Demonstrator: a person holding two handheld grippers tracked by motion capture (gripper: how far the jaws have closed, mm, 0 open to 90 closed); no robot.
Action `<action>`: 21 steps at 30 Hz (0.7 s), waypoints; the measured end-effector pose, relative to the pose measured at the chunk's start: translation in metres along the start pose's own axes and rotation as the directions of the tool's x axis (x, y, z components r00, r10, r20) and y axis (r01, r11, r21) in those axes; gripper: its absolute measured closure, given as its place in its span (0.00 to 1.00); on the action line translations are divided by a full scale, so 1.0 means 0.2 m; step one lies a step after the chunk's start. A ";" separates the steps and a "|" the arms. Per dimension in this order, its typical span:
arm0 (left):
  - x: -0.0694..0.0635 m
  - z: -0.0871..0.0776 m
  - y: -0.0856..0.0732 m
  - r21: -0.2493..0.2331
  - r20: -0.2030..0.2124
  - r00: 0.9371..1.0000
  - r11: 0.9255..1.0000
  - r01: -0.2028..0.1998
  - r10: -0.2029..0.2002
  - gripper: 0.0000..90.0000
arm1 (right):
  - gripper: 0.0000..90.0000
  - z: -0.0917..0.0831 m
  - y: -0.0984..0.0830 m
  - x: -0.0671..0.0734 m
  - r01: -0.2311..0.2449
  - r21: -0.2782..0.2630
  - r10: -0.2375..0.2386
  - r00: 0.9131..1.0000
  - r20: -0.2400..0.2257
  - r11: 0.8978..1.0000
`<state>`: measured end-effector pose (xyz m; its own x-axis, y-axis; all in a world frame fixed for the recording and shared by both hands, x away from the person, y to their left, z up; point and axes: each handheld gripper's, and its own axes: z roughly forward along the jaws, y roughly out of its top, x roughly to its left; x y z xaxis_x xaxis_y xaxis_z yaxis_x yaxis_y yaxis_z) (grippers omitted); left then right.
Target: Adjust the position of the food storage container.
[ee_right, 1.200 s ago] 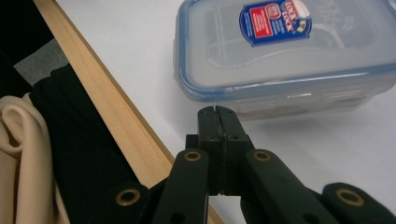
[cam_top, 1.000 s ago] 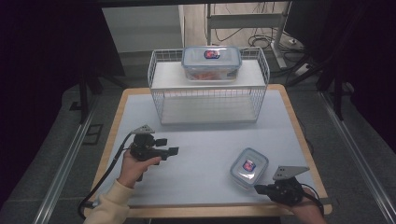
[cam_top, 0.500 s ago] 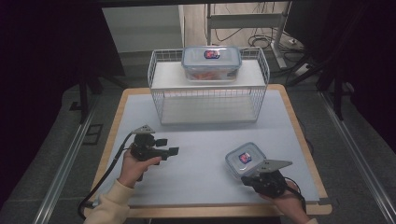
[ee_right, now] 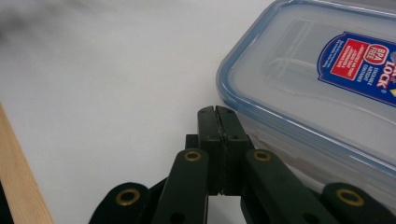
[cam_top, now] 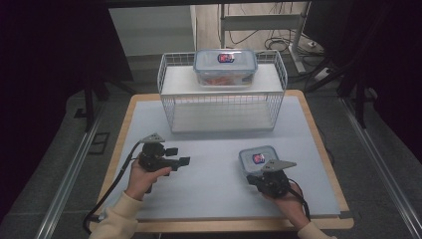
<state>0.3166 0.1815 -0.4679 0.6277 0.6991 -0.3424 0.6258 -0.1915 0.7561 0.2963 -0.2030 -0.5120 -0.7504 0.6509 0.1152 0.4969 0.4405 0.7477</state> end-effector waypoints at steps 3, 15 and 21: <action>0.00 0.00 0.00 -0.001 -0.001 1.000 1.000 -0.001 0.001 0.33 | 0.99 0.00 0.00 0.00 -0.004 -0.001 0.004 1.000 -0.008 1.000; 0.00 -0.01 0.00 -0.011 -0.015 1.000 1.000 0.001 -0.001 0.33 | 0.99 -0.27 0.15 -0.27 -0.076 -0.110 0.091 0.986 0.142 0.991; 0.01 0.00 0.00 -0.008 -0.022 1.000 1.000 0.005 -0.005 0.33 | 0.99 -0.26 0.11 -0.48 -0.157 -0.084 0.173 0.957 0.232 0.984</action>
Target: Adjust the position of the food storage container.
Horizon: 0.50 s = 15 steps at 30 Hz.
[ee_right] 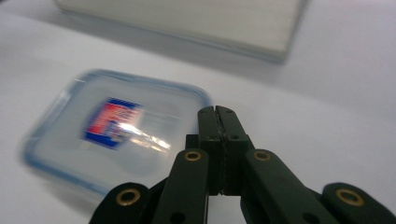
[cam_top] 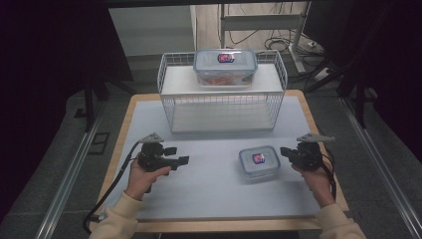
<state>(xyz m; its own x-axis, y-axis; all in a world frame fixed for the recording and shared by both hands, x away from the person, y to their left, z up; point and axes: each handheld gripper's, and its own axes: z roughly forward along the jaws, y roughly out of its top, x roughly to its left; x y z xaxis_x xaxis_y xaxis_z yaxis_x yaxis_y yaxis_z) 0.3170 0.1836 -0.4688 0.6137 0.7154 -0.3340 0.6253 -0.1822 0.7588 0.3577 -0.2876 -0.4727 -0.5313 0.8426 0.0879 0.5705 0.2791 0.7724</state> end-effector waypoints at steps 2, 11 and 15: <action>0.00 0.00 0.00 0.003 -0.001 1.000 1.000 0.002 -0.002 0.33 | 0.99 0.04 -0.03 -0.04 -0.016 0.036 0.015 1.000 0.012 0.999; 0.01 0.00 -0.01 0.001 -0.010 1.000 1.000 0.007 -0.007 0.33 | 0.99 0.10 -0.07 0.02 0.042 0.099 -0.044 0.999 0.024 0.994; 0.02 0.00 -0.02 0.006 -0.013 1.000 1.000 0.009 -0.009 0.33 | 0.99 0.09 -0.07 0.04 0.047 0.100 -0.048 0.999 0.010 0.994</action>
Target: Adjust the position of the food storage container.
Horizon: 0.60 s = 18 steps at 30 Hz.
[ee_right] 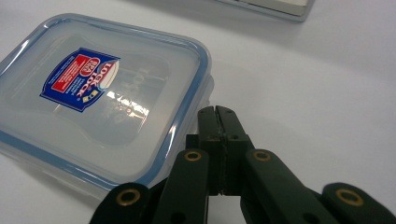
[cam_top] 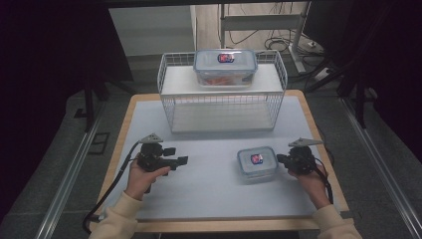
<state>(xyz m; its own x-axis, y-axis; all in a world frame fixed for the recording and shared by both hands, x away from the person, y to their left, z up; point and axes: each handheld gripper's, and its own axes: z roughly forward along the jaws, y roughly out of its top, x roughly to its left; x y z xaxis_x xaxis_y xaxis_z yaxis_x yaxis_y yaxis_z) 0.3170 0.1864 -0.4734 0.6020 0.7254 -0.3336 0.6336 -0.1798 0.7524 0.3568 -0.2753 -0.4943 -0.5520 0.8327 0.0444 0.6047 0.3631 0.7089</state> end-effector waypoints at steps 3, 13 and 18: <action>0.01 0.00 -0.02 0.014 -0.005 1.000 1.000 0.003 -0.003 0.33 | 0.99 0.00 0.00 0.03 0.004 0.003 -0.004 1.000 -0.020 1.000; 0.04 0.00 -0.06 0.024 -0.016 1.000 0.999 0.023 -0.023 0.33 | 0.99 0.06 0.04 0.19 0.037 -0.007 -0.037 0.996 -0.083 0.999; 0.04 0.01 -0.06 0.029 -0.015 1.000 0.999 0.023 -0.022 0.33 | 0.99 0.10 0.05 0.27 0.046 -0.010 -0.047 0.992 -0.121 0.999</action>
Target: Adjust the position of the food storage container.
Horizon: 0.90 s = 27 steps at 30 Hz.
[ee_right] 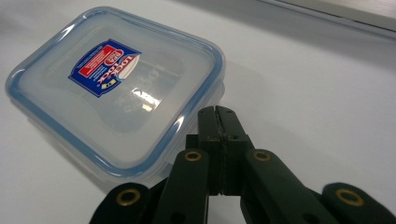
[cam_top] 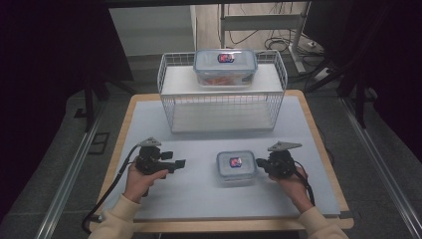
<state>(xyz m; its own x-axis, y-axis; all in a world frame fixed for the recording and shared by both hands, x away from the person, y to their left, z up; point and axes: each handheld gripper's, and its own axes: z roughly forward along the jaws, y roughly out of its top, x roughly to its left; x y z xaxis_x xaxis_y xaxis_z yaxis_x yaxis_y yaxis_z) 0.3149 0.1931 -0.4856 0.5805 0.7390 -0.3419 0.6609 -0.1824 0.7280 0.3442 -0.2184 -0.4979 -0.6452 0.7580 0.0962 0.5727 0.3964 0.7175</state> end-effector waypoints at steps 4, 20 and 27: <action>0.01 0.01 0.00 0.003 -0.001 1.000 1.000 0.001 -0.001 0.33 | 0.99 0.03 0.01 0.04 0.007 -0.006 -0.007 1.000 -0.014 1.000; 0.01 0.02 -0.01 0.011 0.004 1.000 1.000 -0.001 0.001 0.32 | 0.99 0.03 0.02 0.10 0.011 -0.048 -0.014 0.998 -0.053 0.999; 0.00 0.03 -0.01 0.012 0.000 1.000 1.000 0.010 -0.010 0.32 | 0.99 -0.05 0.01 0.05 -0.033 -0.066 0.027 0.996 -0.085 0.997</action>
<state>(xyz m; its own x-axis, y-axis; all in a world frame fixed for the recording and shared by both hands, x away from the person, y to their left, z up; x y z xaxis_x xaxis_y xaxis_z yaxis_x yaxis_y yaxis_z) 0.3160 0.1889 -0.4905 0.5738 0.7406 -0.3496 0.6727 -0.1828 0.7170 0.3347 -0.2154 -0.4894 -0.6701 0.7215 0.1743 0.5589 0.3360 0.7581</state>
